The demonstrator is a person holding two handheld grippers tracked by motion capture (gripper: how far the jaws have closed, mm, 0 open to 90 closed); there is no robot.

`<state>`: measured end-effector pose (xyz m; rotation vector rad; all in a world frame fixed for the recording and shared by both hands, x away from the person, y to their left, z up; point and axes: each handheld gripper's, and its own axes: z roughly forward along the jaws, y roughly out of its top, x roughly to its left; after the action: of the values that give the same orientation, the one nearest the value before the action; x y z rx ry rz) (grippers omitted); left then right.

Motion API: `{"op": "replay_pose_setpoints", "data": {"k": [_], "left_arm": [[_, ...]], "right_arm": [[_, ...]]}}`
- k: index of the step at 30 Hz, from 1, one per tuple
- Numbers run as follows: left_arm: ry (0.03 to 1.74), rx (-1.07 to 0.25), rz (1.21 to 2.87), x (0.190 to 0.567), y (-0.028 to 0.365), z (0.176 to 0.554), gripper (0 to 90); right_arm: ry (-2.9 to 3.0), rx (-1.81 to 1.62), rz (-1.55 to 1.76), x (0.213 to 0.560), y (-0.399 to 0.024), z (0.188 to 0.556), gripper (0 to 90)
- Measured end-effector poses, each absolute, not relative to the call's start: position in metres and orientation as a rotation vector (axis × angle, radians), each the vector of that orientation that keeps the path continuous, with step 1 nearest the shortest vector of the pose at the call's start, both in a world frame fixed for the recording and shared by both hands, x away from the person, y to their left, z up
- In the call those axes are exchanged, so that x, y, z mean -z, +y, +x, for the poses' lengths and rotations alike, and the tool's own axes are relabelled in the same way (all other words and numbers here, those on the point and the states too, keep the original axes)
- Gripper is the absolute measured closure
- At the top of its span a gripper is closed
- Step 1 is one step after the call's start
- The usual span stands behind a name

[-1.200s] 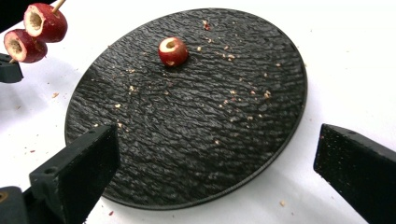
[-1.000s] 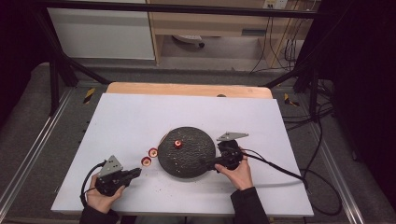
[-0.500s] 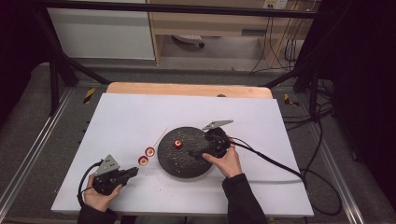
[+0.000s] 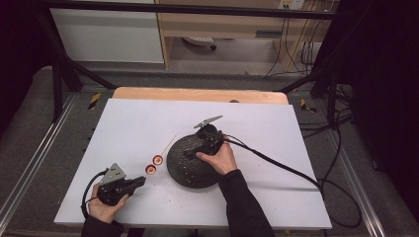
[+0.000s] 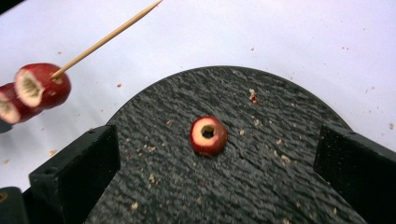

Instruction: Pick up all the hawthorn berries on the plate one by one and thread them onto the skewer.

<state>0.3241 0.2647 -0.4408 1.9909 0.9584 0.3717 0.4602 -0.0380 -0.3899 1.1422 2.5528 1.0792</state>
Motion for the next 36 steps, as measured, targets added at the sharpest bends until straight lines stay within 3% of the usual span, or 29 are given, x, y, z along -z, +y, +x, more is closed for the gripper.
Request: {"op": "replay_pose_setpoints", "data": {"k": [11, 25, 36], "left_arm": [[0.965, -0.371, 1.993, 0.441, 0.265, 0.325, 88.1], [0.964, -0.366, 1.995, 0.442, 0.264, 0.325, 88.1], [0.965, -0.367, 1.996, 0.442, 0.264, 0.325, 88.1]], "right_arm": [[2.61, -0.9, 1.156, 0.401, -0.018, 0.477, 10.8], [2.689, -0.868, 1.173, 0.416, -0.009, 0.486, 40.3], [2.724, -0.864, 1.138, 0.42, -0.008, 0.486, 58.5]]}}
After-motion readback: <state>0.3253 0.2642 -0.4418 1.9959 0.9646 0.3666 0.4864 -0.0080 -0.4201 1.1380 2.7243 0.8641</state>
